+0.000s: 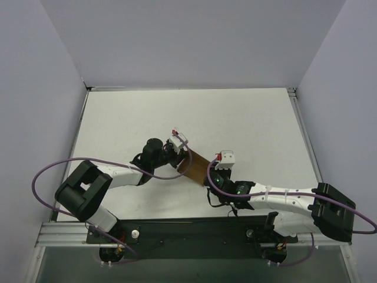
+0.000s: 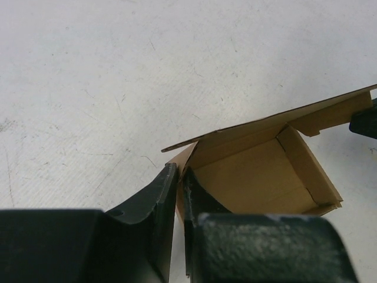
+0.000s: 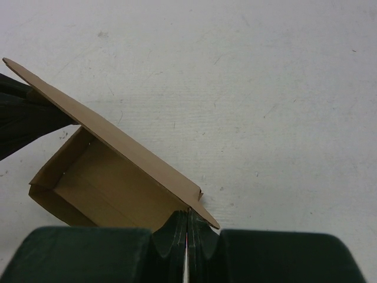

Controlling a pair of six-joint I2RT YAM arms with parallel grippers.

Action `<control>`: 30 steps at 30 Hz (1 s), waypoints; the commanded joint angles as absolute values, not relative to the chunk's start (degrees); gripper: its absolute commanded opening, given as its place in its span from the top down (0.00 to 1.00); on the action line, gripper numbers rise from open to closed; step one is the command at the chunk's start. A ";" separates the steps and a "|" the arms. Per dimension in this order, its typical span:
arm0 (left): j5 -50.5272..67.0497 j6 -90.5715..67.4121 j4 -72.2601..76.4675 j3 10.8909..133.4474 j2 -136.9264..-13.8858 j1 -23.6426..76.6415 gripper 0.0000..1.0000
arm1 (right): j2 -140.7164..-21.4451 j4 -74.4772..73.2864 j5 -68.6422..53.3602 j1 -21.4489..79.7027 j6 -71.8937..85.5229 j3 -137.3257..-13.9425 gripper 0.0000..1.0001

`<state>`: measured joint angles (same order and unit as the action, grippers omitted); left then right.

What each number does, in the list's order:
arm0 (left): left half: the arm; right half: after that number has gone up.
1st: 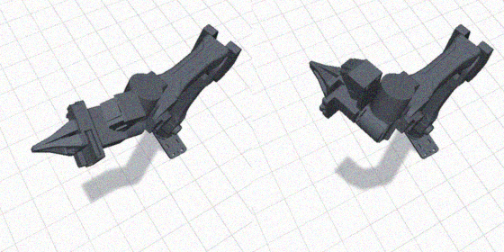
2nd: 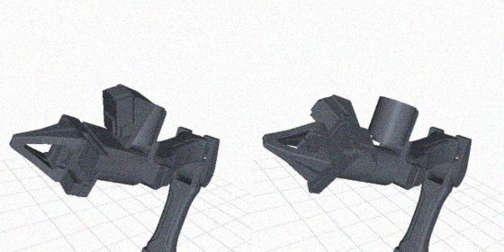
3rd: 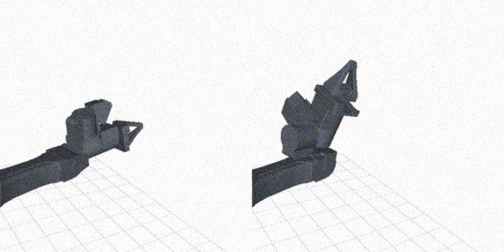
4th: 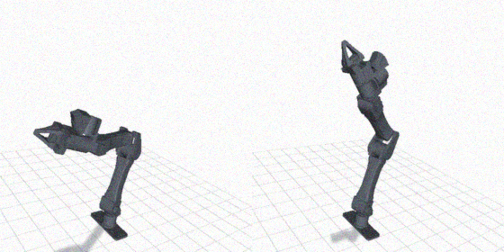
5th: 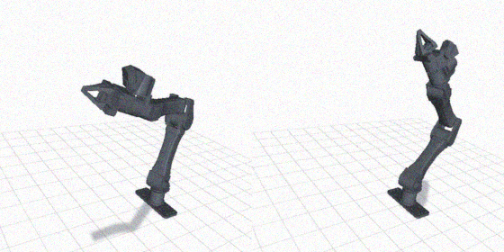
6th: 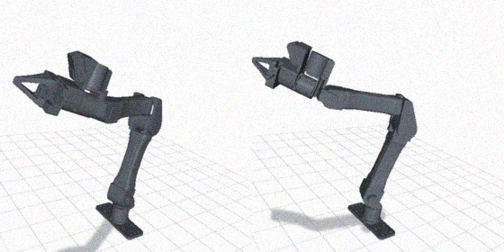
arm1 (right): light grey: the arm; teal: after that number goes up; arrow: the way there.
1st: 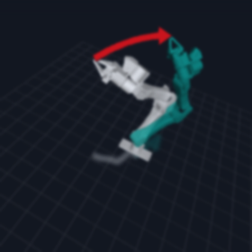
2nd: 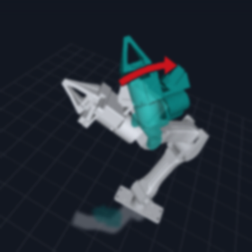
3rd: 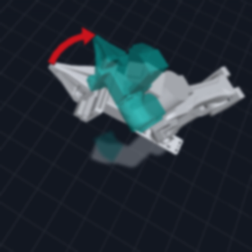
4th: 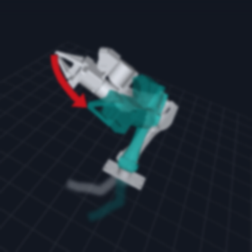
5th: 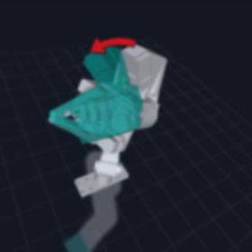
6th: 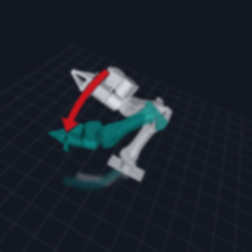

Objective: Fold the paper box

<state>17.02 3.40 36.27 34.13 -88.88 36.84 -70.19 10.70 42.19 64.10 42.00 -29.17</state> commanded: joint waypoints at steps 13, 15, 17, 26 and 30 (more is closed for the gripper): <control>12.31 -12.74 42.27 34.63 -92.11 41.21 0.99 | -75.06 11.07 41.13 63.54 42.71 -32.17 1.00; 10.99 -13.97 42.71 34.02 -92.81 42.01 1.00 | -75.50 11.07 41.04 63.54 42.71 -32.34 1.00; 10.20 -15.37 44.38 32.79 -93.34 42.71 1.00 | -75.76 11.16 40.78 63.54 42.80 -32.34 1.00; 6.94 -20.29 50.79 26.20 -94.66 44.12 1.00 | -76.29 11.16 40.78 63.54 43.51 -32.08 1.00; 5.98 -22.85 54.92 24.88 -96.32 45.79 1.00 | -76.90 11.34 40.17 63.55 43.77 -32.17 1.00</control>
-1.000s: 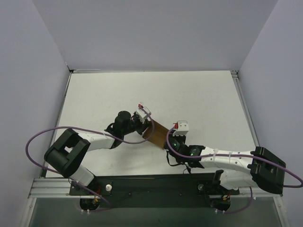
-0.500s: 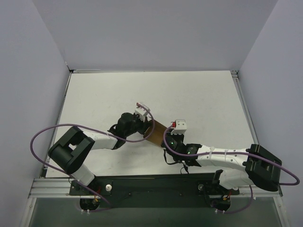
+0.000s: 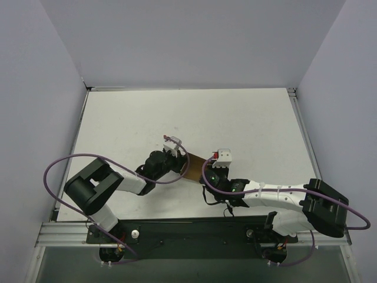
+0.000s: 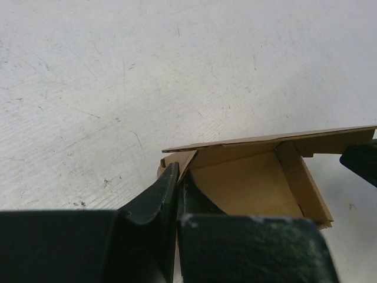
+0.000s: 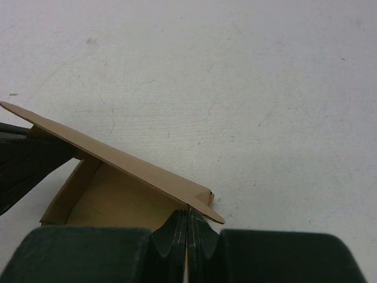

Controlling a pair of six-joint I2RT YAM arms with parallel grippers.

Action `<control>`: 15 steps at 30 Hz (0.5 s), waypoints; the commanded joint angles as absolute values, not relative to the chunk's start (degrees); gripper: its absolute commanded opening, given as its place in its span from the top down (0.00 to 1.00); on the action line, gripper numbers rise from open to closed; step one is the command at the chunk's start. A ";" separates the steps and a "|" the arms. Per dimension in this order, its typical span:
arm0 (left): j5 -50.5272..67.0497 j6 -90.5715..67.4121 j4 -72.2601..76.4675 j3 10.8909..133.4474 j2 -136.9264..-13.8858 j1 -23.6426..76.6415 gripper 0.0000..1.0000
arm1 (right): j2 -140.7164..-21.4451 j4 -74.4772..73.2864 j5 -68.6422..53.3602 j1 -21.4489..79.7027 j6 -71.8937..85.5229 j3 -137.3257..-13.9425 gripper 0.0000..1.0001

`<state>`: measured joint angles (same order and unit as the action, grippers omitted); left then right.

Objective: Fold the paper box

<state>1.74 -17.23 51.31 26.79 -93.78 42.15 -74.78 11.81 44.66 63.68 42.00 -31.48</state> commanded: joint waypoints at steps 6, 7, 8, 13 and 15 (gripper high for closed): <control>3.43 -23.99 55.63 24.70 -98.44 48.69 1.00 | -76.99 11.78 39.73 63.54 44.21 -31.73 1.00; 2.91 -24.08 55.46 24.61 -98.35 48.69 1.00 | -77.08 11.95 39.55 63.54 44.21 -31.73 1.00; 2.55 -24.00 55.20 24.44 -98.35 48.78 1.00 | -77.08 12.13 39.20 63.54 44.21 -31.64 1.00; 1.06 -23.03 53.26 23.91 -97.91 49.39 1.00 | -77.25 13.97 38.41 63.46 43.59 -31.99 1.00; 0.44 -22.77 53.09 23.12 -97.82 49.66 1.00 | -77.17 14.59 37.97 63.46 43.16 -32.17 1.00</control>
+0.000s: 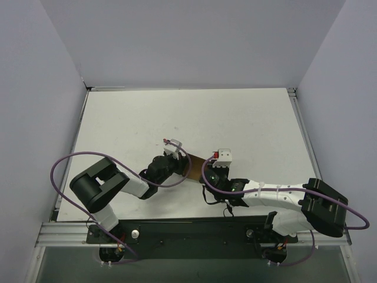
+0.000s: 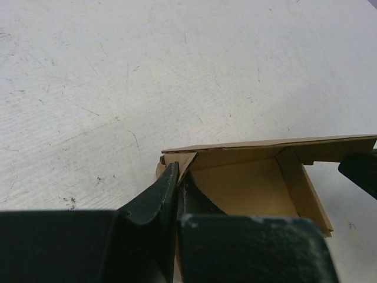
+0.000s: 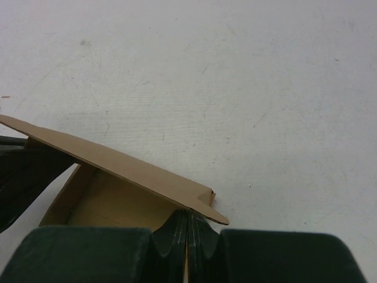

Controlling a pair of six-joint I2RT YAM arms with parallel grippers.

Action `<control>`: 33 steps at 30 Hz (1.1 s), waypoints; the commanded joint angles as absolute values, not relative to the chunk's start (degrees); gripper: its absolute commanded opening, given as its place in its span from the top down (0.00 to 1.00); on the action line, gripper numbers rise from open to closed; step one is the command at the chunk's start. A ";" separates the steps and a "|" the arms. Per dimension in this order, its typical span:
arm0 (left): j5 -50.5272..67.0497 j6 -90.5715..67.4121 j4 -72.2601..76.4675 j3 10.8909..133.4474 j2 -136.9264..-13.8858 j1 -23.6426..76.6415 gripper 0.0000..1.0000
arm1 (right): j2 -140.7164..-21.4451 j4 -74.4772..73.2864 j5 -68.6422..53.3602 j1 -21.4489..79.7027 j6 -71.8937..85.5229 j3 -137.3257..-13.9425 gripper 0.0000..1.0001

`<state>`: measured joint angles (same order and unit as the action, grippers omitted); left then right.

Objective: Fold the paper box

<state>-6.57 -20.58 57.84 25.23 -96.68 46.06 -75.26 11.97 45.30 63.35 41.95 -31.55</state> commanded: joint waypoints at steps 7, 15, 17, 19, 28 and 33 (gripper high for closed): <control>-2.55 -21.53 52.91 20.66 -97.12 51.06 1.00 | -74.54 16.43 35.42 62.14 43.94 -32.08 1.00; -3.95 -21.45 52.74 20.30 -96.59 52.47 1.00 | -72.86 18.81 31.91 60.47 46.49 -31.55 1.00; -4.39 -21.36 52.39 20.39 -96.59 52.73 1.00 | -72.95 19.77 30.85 60.29 46.49 -31.55 1.00; -4.74 -21.44 52.38 20.30 -96.33 52.91 1.00 | -73.56 19.86 30.76 60.29 46.58 -31.73 1.00; -5.98 -21.62 51.68 20.30 -95.45 53.44 1.00 | -76.81 21.80 27.16 60.03 50.71 -29.18 1.00; -6.24 -21.62 51.68 20.39 -95.45 53.88 1.00 | -77.78 23.81 25.14 59.50 52.12 -28.92 1.00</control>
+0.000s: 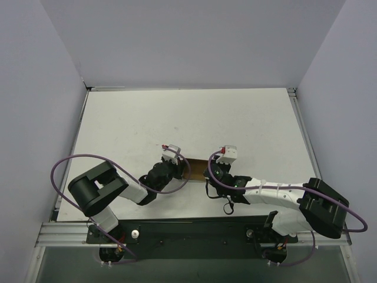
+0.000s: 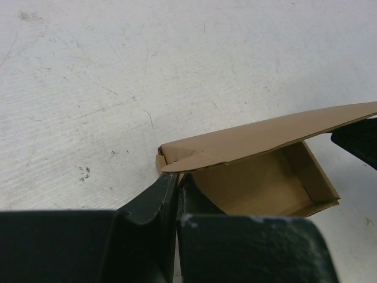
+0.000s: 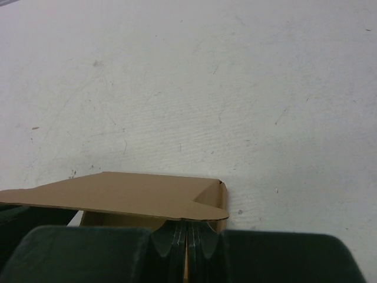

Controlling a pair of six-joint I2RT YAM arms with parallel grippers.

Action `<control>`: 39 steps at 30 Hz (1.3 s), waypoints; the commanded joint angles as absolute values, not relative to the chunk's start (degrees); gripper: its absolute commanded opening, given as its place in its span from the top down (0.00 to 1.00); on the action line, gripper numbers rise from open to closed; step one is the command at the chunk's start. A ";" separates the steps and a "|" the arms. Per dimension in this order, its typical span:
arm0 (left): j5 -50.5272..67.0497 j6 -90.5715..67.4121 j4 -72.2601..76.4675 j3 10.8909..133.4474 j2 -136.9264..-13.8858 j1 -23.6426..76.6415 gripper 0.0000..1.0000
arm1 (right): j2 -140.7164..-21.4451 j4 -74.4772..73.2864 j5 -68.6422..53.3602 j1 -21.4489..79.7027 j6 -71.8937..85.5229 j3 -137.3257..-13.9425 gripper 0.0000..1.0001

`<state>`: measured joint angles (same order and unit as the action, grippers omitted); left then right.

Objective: Fold the paper box

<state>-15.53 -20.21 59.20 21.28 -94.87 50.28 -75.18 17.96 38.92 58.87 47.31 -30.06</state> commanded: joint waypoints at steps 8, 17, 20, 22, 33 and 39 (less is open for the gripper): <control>-7.12 -21.18 51.24 20.30 -95.36 54.23 1.00 | -75.06 24.26 24.08 58.62 52.99 -29.18 1.00; -8.00 -20.74 50.98 20.48 -95.27 54.75 1.00 | -75.06 25.93 22.50 58.10 54.40 -28.39 1.00; -8.35 -20.57 50.89 20.48 -95.27 55.02 1.00 | -74.62 27.59 21.62 57.31 55.55 -27.42 1.00; -8.70 -20.39 50.98 20.57 -95.45 55.11 1.00 | -73.92 28.30 21.36 56.78 55.98 -27.16 1.00; -9.67 -19.78 50.10 20.74 -95.36 55.72 1.00 | -70.58 29.09 20.92 55.99 56.69 -26.28 1.00; -10.02 -19.60 49.75 21.01 -94.92 55.99 1.00 | -74.60 26.72 22.85 56.34 55.37 -25.76 1.00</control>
